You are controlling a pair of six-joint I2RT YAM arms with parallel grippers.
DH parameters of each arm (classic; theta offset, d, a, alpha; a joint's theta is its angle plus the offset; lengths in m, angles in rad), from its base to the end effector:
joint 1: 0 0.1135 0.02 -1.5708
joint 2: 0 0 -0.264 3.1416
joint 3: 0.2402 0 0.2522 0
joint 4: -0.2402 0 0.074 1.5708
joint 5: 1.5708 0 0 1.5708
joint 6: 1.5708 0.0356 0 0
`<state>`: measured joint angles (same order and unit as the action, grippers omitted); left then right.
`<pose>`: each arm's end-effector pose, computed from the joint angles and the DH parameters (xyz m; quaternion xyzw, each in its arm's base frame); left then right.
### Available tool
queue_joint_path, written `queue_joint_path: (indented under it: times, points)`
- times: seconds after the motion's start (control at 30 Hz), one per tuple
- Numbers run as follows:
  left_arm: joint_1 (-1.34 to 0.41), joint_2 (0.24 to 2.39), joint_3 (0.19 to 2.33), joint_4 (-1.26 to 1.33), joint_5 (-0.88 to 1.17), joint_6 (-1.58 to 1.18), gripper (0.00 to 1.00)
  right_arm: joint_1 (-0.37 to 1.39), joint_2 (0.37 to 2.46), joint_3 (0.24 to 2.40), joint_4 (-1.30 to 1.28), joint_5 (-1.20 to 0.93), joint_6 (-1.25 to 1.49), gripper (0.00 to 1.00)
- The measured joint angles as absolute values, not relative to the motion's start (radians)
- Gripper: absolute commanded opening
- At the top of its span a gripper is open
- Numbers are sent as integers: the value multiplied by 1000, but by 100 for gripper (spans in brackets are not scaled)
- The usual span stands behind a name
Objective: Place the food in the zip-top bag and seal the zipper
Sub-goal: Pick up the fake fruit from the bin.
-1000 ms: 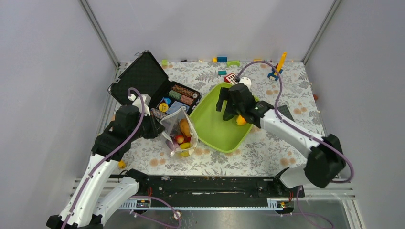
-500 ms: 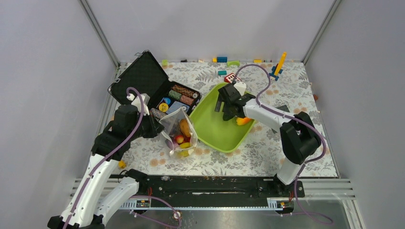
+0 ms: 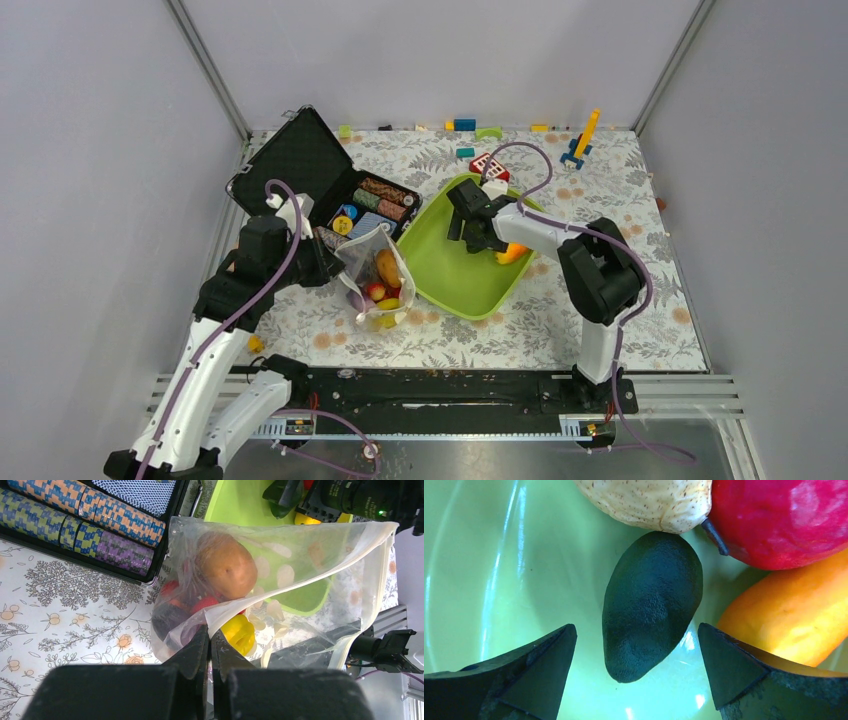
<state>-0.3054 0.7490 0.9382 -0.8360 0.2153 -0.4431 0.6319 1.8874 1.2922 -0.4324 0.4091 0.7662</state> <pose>0.1339 -0.0502 0.3327 -0.0134 0.8912 -0.2515 0.3773 0.3261 0.2212 0.1854 0.1177 0.9375 0.0192 0.3270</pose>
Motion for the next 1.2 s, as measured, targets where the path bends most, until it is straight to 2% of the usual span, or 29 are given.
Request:
queue_joint_path:
  times: [0.17, 0.23, 0.37, 0.5, 0.73, 0.8, 0.97, 1.2]
  points:
    - [-298, 748, 938, -836, 231, -442, 0, 632, 1930, 1299, -433, 410, 777, 99]
    - [-295, 748, 938, -836, 235, -442, 0, 632, 1945, 1300, -433, 411, 785, 95]
    - [-292, 748, 938, -835, 242, -442, 0, 632, 1959, 1300, -435, 419, 791, 76]
    - [-288, 748, 936, -831, 257, -442, 0, 629, 1959, 1300, -435, 434, 791, 52]
    - [-283, 749, 926, -813, 281, -442, 0, 628, 1956, 1294, -427, 461, 770, 33]
    - [-283, 749, 926, -813, 281, -442, 0, 628, 1942, 1274, -407, 459, 741, 29]
    - [-281, 749, 926, -813, 288, -442, 0, 628, 1876, 1227, -362, 448, 637, 27]
    - [-280, 749, 926, -813, 303, -441, 0, 627, 1669, 1123, -263, 379, 492, 24]
